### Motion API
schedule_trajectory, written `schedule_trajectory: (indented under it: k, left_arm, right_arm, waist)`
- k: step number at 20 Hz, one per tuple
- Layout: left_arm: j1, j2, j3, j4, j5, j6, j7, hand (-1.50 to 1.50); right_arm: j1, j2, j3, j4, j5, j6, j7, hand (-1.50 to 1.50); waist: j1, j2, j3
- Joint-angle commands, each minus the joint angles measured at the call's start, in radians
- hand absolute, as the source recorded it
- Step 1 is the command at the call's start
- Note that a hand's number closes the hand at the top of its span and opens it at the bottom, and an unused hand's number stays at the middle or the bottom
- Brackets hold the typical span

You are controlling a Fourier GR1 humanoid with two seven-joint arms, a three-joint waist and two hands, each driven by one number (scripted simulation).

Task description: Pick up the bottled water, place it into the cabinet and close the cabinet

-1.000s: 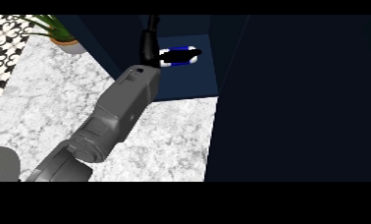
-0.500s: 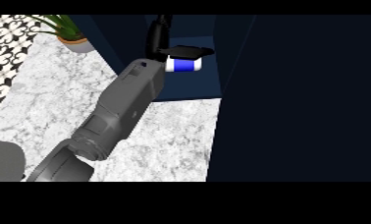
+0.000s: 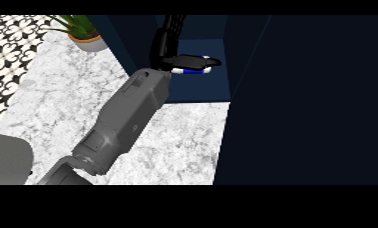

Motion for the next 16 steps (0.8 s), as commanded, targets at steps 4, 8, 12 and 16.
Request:
schedule_trajectory:
  k: [4,8,12,16]
  left_arm:
    - [0.210,0.000,-0.114,-0.341,0.006,0.059,0.129,1.50]
    - [0.364,0.001,-0.171,-0.523,-0.010,0.135,0.165,1.50]
    - [0.519,0.080,-0.211,-0.685,-0.028,0.108,0.197,1.50]
    - [0.687,0.177,-0.252,-0.894,-0.052,0.121,0.214,1.50]
  right_arm:
    - [-0.026,0.018,0.059,-0.088,0.084,-0.043,0.126,-1.50]
    - [-0.007,-0.047,0.051,-0.083,0.106,-0.006,0.077,-1.50]
    - [-0.079,-0.118,0.027,-0.020,0.078,0.060,0.104,1.50]
    - [-0.025,-0.172,0.128,-0.092,0.103,0.093,0.159,1.50]
  waist:
    - [0.044,-0.014,-0.001]
    - [0.048,-0.018,0.000]
    - [0.058,-0.012,0.000]
    - [0.049,-0.016,0.000]
